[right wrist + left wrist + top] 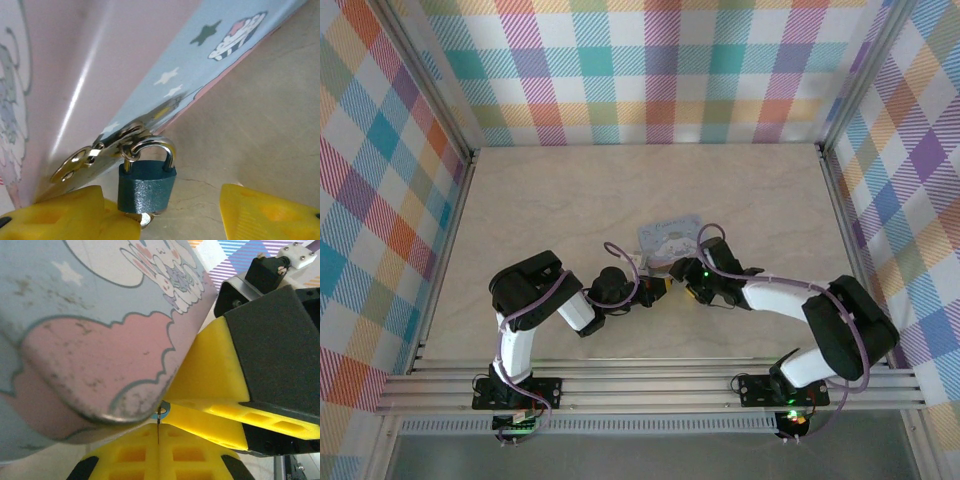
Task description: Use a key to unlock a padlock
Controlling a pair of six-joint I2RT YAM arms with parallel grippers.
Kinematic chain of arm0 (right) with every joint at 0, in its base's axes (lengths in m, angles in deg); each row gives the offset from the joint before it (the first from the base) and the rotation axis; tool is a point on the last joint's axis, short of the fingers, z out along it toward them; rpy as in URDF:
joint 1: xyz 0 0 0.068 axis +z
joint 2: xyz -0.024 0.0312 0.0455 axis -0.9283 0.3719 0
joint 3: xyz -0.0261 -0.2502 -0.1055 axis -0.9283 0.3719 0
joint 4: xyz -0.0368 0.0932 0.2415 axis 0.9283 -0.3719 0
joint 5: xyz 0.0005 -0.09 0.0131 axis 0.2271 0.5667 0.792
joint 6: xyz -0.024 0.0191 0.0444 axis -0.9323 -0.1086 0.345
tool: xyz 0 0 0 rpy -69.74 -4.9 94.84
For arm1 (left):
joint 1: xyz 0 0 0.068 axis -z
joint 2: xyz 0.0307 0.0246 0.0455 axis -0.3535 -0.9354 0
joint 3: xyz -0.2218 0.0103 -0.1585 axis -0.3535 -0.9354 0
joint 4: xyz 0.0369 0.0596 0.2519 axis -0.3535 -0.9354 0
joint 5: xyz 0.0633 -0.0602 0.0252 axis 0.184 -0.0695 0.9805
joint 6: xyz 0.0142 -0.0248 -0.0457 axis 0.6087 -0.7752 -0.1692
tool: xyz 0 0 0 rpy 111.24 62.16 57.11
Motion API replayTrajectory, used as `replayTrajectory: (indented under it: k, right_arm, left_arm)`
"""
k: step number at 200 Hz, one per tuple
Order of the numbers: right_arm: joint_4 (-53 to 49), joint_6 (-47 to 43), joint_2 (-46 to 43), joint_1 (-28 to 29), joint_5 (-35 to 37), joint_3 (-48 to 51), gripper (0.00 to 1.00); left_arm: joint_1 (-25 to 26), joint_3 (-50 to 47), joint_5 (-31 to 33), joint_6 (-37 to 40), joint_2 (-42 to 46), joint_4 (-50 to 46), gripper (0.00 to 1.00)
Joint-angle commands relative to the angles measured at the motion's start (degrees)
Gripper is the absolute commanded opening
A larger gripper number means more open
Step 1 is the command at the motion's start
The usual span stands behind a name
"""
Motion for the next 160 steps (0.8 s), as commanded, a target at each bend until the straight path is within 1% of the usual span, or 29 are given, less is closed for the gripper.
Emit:
replayTrajectory:
  k: [1,34,51,91,125,160]
  right_arm:
    - [1.3,-0.3,1.5,-0.4,-0.6,-2.2,0.62]
    - [0.7,-0.6,3.8,-0.6,-1.2,-3.6,0.60]
    - [0.8,-0.7,4.9,-0.7,-1.9,-3.9,0.57]
    - [0.1,-1.1,6.1,-0.9,-2.2,-4.4,0.39]
    - [-2.0,-2.6,6.2,-0.9,-2.0,-5.3,0.30]
    - [-4.3,-4.5,6.2,-1.0,-1.6,-6.5,0.16]
  left_arm:
    - [-0.6,-0.7,-1.3,-0.4,-0.3,3.1,0.00]
    - [-0.5,-0.7,-1.6,-0.9,-0.2,3.3,0.00]
    - [-0.6,-0.8,-1.8,-1.1,-0.2,3.3,0.00]
    - [-0.7,-1.2,-1.6,-0.7,0.1,3.3,0.00]
    - [-1.3,-1.3,-1.6,-0.5,0.2,3.2,0.00]
    - [-1.6,-1.3,-1.9,0.1,0.3,3.1,0.00]
